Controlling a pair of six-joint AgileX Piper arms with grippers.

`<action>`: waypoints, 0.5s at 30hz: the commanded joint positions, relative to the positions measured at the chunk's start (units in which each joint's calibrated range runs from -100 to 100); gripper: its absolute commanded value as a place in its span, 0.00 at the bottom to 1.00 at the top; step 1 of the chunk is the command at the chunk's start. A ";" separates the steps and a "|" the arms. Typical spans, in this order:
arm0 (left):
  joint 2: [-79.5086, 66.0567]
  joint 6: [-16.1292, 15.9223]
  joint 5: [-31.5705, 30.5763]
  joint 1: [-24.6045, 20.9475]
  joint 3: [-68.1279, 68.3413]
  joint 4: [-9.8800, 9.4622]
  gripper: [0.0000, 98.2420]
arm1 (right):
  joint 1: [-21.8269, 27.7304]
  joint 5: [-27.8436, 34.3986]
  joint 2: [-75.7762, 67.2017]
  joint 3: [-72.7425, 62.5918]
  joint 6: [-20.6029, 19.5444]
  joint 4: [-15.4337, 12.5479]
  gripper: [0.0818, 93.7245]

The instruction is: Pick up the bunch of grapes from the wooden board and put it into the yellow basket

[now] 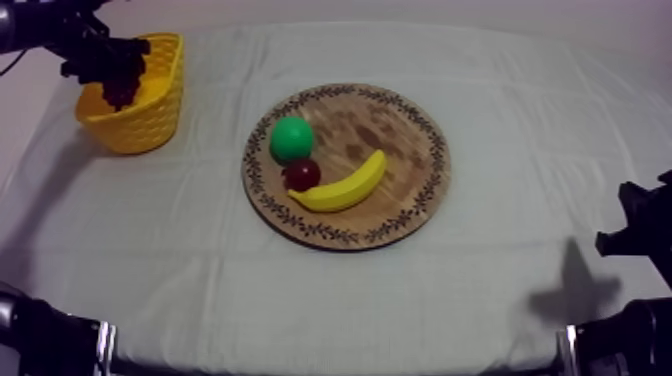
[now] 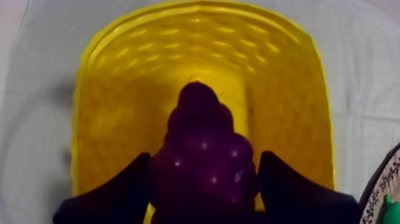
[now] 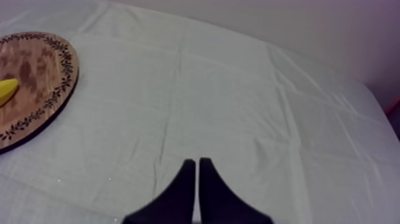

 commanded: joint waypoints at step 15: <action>-1.46 1.39 -7.14 -0.40 4.26 -0.27 0.73 | 0.02 0.00 -0.02 0.04 0.01 0.00 0.00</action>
